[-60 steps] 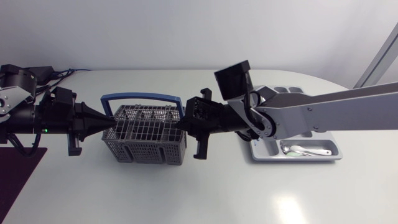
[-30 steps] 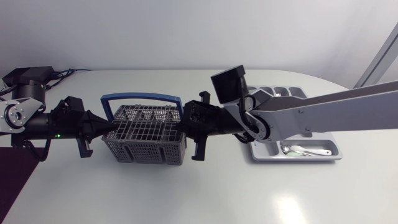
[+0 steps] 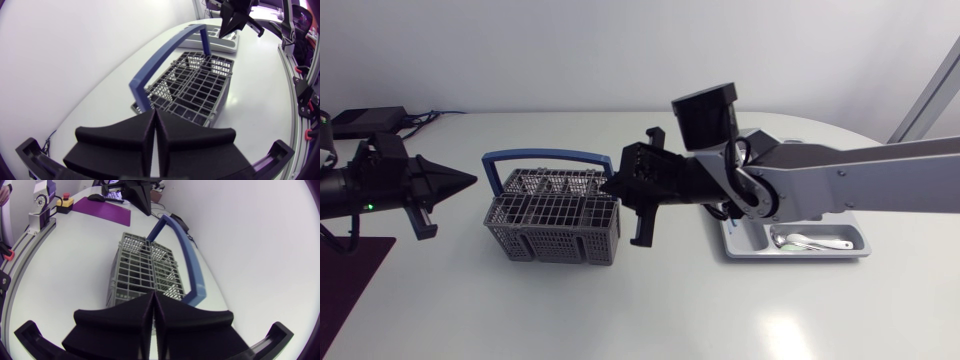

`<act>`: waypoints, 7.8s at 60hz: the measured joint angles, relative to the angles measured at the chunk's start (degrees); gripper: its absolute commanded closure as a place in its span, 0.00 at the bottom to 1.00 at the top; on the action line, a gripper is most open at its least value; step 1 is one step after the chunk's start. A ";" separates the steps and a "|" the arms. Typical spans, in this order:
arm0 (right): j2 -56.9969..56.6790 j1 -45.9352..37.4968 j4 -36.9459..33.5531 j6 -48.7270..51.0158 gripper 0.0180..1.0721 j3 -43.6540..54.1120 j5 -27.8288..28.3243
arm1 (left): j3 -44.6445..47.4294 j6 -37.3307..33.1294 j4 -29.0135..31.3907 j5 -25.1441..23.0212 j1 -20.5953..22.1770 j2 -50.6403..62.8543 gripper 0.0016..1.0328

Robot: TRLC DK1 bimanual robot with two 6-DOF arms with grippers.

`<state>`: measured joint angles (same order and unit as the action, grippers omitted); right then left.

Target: Unload the cutlery basket into the drawer organizer.

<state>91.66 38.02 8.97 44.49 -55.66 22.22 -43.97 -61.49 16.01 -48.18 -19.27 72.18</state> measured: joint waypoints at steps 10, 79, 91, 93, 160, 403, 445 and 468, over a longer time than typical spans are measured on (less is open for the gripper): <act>-0.28 -2.95 -0.02 0.02 0.95 0.07 0.00 | -2.05 -1.05 -0.04 0.11 -2.82 6.10 0.97; 7.02 -12.63 -0.15 0.94 0.95 3.54 -0.02 | -4.09 4.00 -5.55 8.50 16.70 20.79 0.97; 5.86 -13.33 -0.15 0.94 0.95 4.74 -0.02 | -4.09 5.75 -7.37 9.33 18.12 20.76 0.97; 5.64 -13.33 -0.15 0.94 0.95 4.96 -0.02 | -4.09 6.05 -7.61 9.33 18.12 20.79 0.97; -3.63 -22.29 4.37 1.79 0.91 12.37 -3.45 | -1.62 6.88 -11.39 4.92 3.19 16.02 0.94; -91.60 -25.79 -13.03 -12.37 0.95 52.74 -39.45 | 40.24 55.34 -16.81 24.50 7.08 -72.41 0.97; -91.56 -27.54 -14.56 -12.35 0.94 52.78 -37.90 | 41.09 54.36 -13.99 24.52 8.96 -72.41 0.97; -91.60 -29.53 -14.78 -13.49 0.94 52.76 -37.07 | 41.03 51.32 -11.56 24.70 9.11 -72.41 0.97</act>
<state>0.05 8.49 -5.80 31.00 -2.90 -14.85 -2.94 -10.17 4.45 -23.49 -10.15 -0.23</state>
